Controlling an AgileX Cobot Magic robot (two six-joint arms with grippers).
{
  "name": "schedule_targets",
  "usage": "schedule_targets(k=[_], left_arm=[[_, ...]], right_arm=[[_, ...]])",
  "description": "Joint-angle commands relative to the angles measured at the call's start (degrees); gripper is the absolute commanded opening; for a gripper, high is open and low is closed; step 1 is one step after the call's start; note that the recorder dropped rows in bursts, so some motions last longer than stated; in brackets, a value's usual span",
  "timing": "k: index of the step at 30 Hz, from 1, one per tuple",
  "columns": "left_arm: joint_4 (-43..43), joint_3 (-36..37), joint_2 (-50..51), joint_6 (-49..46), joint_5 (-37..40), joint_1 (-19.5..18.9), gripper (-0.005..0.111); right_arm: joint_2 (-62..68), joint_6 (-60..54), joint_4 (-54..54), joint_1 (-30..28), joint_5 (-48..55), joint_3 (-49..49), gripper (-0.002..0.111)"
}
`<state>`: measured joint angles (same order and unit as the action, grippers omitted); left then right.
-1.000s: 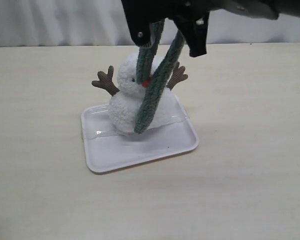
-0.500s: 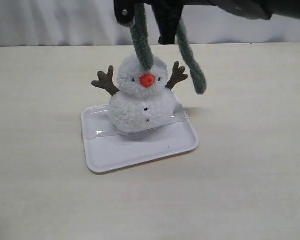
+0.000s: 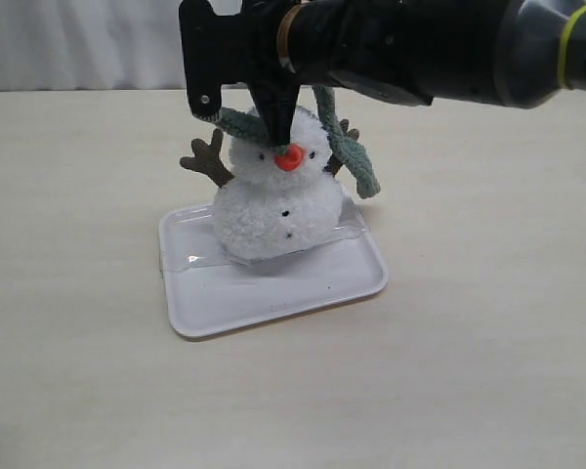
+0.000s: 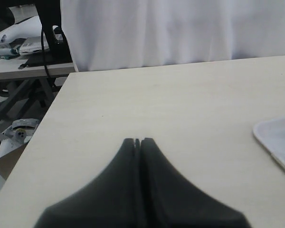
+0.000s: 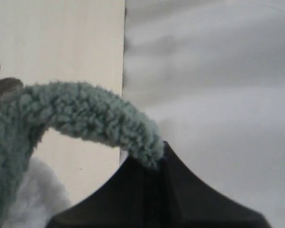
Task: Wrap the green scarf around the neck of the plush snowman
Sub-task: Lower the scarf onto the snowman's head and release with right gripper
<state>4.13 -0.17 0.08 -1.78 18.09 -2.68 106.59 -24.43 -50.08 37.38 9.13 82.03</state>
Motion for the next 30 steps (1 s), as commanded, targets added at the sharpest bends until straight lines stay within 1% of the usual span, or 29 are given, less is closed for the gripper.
schedule_targets(k=[1, 6, 8, 12, 14, 20, 22, 26, 30], left_arm=[[0.26, 0.17, -0.08, 0.09, -0.39, 0.33, 0.0], [0.26, 0.17, -0.08, 0.09, -0.39, 0.33, 0.0], [0.26, 0.17, -0.08, 0.09, -0.39, 0.33, 0.0], [0.26, 0.17, -0.08, 0.09, -0.39, 0.33, 0.0], [0.26, 0.17, -0.08, 0.09, -0.39, 0.33, 0.0], [0.26, 0.17, -0.08, 0.09, -0.39, 0.33, 0.0], [0.26, 0.17, -0.08, 0.09, -0.39, 0.33, 0.0], [0.16, 0.17, -0.08, 0.09, -0.39, 0.33, 0.0], [0.16, 0.17, -0.08, 0.09, -0.39, 0.33, 0.0]], right_arm=[[0.86, 5.24, -0.1, -0.19, -5.43, 0.52, 0.004], [1.26, 13.19, -0.1, 0.09, -9.13, 0.52, 0.004], [0.92, 16.64, -0.1, 0.09, -12.88, 0.52, 0.004], [-0.33, 19.3, -0.1, 0.09, -14.52, 0.52, 0.004], [-0.54, 19.3, -0.1, 0.09, -12.04, 0.52, 0.004], [0.83, 19.3, -0.1, 0.09, 0.02, 0.4, 0.004], [1.44, 17.98, -0.1, 0.09, 1.43, -0.02, 0.004], [1.68, 10.31, -0.1, 0.09, 0.83, -2.11, 0.004], [1.68, 9.7, -0.1, 0.09, 1.04, -2.42, 0.004]])
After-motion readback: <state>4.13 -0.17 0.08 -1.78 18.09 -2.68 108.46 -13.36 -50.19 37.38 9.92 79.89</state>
